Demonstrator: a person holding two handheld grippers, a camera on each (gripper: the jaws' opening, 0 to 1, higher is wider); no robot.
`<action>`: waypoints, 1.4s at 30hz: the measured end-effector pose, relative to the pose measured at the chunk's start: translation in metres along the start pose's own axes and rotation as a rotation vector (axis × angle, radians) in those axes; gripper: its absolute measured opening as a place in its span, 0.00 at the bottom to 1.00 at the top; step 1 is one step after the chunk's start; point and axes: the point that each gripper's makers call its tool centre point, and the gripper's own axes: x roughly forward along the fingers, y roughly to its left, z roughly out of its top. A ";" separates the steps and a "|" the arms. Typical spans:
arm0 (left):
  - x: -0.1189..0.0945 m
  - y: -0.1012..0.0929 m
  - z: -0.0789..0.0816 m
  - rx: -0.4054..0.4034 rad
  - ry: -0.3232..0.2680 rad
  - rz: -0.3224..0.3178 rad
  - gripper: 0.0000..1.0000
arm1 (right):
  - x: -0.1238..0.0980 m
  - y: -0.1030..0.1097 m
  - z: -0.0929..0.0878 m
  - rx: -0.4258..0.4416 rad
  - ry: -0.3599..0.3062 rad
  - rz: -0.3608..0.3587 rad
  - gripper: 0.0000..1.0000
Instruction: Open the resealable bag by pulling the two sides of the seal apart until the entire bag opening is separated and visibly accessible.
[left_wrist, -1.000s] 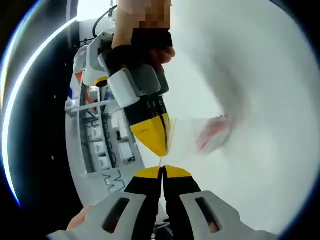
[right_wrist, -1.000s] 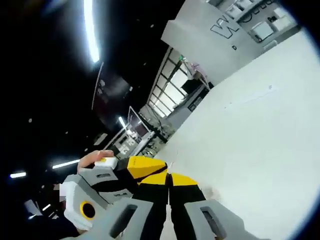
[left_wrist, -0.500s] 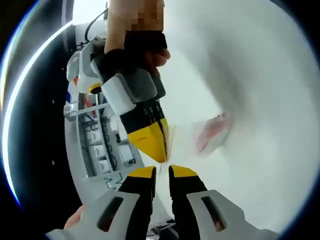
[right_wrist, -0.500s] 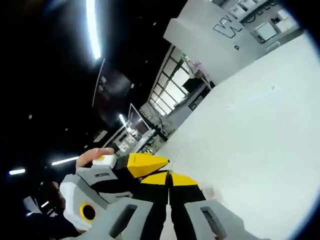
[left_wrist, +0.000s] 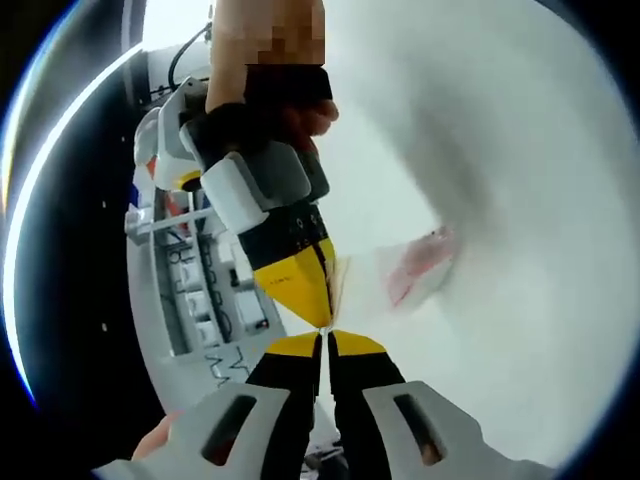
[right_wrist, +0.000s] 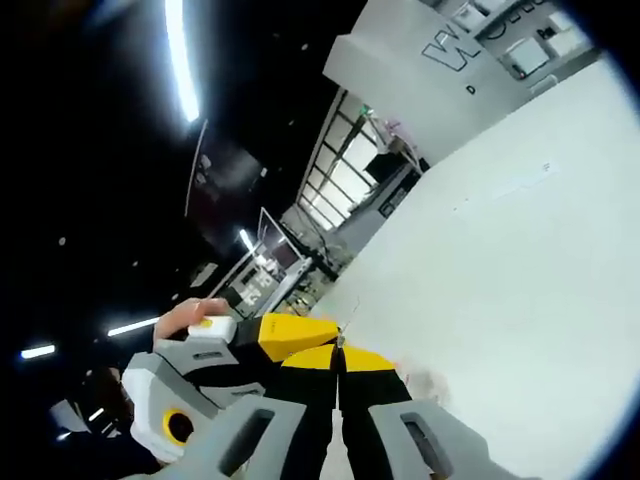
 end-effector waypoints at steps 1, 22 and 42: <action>0.000 0.000 0.000 0.005 -0.002 0.000 0.05 | 0.000 0.000 0.000 -0.001 0.003 0.000 0.00; 0.002 -0.005 0.000 0.005 0.008 -0.022 0.03 | 0.005 -0.003 0.003 0.108 -0.011 0.032 0.00; 0.003 -0.001 0.000 -0.017 0.027 0.013 0.02 | 0.000 -0.006 0.007 0.048 -0.039 -0.024 0.00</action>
